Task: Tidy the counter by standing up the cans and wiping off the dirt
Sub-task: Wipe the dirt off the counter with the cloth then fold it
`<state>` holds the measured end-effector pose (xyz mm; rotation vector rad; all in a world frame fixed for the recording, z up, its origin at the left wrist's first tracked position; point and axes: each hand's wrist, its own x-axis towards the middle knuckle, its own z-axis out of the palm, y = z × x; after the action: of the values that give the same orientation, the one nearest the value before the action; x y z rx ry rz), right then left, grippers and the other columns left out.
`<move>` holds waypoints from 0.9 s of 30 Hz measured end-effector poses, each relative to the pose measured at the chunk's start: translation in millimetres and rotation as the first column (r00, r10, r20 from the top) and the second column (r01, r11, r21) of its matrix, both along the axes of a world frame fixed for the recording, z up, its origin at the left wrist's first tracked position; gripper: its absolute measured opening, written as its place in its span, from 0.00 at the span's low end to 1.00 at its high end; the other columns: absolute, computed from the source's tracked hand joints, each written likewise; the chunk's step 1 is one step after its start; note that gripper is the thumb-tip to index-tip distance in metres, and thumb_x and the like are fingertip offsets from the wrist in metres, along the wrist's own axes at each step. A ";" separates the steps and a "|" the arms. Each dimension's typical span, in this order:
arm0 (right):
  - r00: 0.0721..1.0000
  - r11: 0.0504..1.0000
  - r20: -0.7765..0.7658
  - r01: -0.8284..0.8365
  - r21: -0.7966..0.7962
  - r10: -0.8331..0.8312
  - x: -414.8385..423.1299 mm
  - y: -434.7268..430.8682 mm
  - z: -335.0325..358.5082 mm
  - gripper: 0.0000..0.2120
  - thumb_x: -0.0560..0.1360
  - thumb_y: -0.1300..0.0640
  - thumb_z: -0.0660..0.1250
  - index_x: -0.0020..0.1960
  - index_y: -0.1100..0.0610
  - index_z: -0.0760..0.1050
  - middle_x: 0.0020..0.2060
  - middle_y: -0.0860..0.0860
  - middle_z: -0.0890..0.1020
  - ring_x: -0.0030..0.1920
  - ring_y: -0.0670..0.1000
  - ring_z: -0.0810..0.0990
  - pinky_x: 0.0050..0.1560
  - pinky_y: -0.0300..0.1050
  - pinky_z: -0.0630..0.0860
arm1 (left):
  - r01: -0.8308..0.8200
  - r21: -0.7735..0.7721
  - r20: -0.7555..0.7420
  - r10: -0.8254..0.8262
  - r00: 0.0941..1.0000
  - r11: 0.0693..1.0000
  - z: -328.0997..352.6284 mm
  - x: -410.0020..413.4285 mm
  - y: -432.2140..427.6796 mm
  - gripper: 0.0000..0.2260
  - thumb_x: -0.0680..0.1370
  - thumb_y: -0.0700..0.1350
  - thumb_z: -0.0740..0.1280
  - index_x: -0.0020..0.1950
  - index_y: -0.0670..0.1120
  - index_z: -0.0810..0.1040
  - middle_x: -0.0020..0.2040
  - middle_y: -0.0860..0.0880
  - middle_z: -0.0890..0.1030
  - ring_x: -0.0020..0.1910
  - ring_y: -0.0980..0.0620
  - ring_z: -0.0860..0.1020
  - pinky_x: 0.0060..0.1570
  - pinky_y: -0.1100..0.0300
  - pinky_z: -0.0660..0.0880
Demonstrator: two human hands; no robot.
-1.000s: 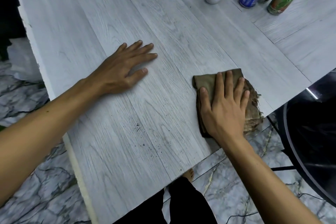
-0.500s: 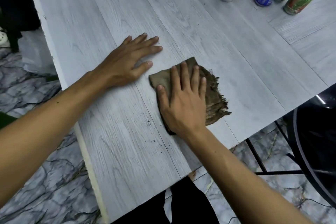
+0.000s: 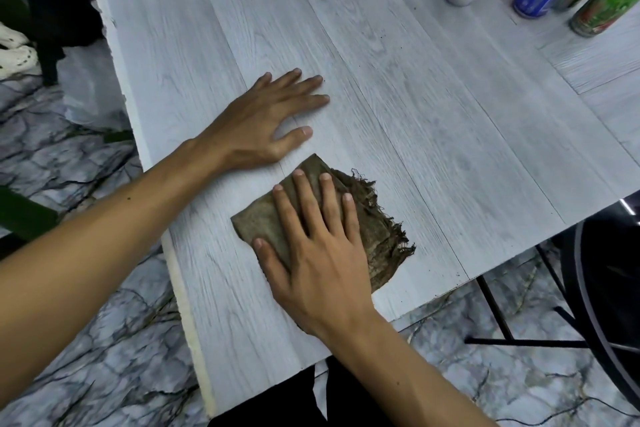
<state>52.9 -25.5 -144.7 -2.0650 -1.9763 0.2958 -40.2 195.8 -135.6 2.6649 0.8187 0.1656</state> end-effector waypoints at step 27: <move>0.962 0.959 -0.048 0.265 -0.097 -0.270 106.9 19.1 10.7 0.33 0.82 0.33 0.53 0.83 0.45 0.55 0.84 0.53 0.48 0.83 0.58 0.39 0.80 0.63 0.38 | -0.121 -0.011 0.031 0.122 0.992 0.993 -0.2 -39.8 -34.0 0.25 0.84 0.56 0.63 0.82 0.55 0.64 0.84 0.53 0.58 0.84 0.51 0.51 0.82 0.45 0.47</move>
<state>159.8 -6.4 -134.0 -2.3174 -1.6497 0.3920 -80.0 161.9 -135.8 2.5979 0.9699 0.2327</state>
